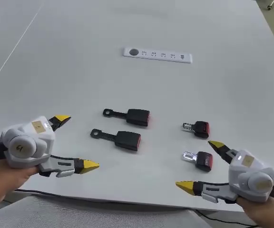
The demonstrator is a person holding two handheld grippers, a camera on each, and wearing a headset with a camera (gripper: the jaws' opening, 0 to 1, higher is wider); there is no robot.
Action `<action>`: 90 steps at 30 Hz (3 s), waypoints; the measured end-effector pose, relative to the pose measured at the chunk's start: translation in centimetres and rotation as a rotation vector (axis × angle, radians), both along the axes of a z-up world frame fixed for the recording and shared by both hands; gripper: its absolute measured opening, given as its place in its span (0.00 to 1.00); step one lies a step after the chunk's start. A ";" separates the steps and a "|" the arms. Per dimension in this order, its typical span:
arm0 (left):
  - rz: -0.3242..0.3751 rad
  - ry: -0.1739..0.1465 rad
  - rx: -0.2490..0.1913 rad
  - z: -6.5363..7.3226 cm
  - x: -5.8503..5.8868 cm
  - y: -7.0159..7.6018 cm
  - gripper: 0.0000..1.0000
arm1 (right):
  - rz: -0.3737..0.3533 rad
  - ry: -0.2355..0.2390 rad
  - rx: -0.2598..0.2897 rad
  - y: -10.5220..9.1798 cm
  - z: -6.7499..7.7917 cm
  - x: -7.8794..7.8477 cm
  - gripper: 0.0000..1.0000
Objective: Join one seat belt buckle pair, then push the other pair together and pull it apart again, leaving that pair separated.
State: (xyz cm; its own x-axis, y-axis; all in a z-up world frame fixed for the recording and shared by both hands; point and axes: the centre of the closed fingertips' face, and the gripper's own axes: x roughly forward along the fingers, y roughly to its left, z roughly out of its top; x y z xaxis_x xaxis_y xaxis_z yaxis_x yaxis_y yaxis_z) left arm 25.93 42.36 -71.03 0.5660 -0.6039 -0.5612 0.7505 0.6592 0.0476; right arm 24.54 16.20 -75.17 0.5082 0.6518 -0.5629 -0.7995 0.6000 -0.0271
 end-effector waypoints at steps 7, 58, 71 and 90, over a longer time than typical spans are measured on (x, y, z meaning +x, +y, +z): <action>0.005 0.000 0.000 -0.1 0.2 0.2 0.96 | 0.006 0.005 -0.002 0.1 -0.1 0.0 0.95; -0.152 0.028 0.041 -2.0 2.6 -3.4 0.85 | 0.005 0.083 -0.065 -3.5 -2.0 1.7 0.82; -0.213 0.057 0.074 -3.4 3.4 -4.0 0.82 | 0.031 0.141 -0.098 -4.9 -3.5 2.2 0.76; -0.385 0.110 0.173 -7.1 4.9 -6.9 0.78 | 0.129 0.221 -0.151 -6.1 -5.6 2.5 0.64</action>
State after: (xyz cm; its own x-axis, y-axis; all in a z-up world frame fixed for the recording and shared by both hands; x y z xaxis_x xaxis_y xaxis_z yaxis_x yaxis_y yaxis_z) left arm 30.86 35.49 -78.16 0.2487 -0.6511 -0.7171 0.9469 0.3192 0.0386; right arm 27.02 10.05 -80.75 0.2809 0.6037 -0.7460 -0.8654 0.4954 0.0750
